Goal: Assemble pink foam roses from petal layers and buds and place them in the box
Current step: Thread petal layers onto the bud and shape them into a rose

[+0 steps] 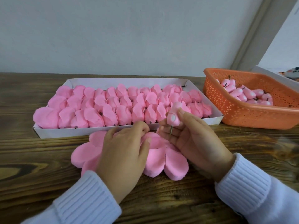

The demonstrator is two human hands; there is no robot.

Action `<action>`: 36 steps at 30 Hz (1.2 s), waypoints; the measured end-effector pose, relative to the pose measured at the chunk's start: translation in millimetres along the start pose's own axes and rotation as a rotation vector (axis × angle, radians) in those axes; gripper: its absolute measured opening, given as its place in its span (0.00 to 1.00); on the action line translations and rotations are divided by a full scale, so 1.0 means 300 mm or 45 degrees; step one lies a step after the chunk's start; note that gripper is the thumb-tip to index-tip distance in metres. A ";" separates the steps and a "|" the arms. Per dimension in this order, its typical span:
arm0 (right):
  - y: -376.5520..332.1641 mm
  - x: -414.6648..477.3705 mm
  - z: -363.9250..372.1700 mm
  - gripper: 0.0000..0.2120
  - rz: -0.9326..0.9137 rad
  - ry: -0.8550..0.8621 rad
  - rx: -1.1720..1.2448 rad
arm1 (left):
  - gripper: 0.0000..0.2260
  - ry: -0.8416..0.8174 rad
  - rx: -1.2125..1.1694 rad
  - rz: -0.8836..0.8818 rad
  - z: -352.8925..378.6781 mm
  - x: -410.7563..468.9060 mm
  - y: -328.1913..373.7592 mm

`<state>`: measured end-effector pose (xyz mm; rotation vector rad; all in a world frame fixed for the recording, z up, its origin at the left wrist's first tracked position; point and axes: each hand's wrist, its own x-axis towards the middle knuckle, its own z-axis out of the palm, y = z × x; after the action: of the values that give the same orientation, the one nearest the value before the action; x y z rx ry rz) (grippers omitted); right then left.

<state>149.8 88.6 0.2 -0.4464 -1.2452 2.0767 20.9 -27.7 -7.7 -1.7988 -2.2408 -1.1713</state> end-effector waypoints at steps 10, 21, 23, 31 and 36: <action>0.002 -0.002 0.003 0.13 0.005 0.010 -0.021 | 0.13 -0.040 0.099 -0.052 0.002 0.007 -0.012; 0.005 -0.012 0.012 0.11 -0.141 0.026 -0.018 | 0.09 0.057 0.064 0.046 -0.007 0.021 -0.016; 0.001 -0.013 0.014 0.11 -0.239 0.051 -0.037 | 0.08 0.081 -0.120 0.038 -0.012 0.023 -0.016; -0.001 -0.021 -0.003 0.23 -0.421 0.065 -0.323 | 0.08 0.005 -0.922 -0.400 -0.004 0.026 -0.012; -0.005 -0.037 0.003 0.19 -0.424 -0.022 -0.539 | 0.13 0.040 -1.270 -0.641 -0.002 0.027 0.000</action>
<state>157.9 80.8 1.3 -0.3758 -1.6521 1.5433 18.1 -21.2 -3.5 -1.3116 -2.3257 -2.7449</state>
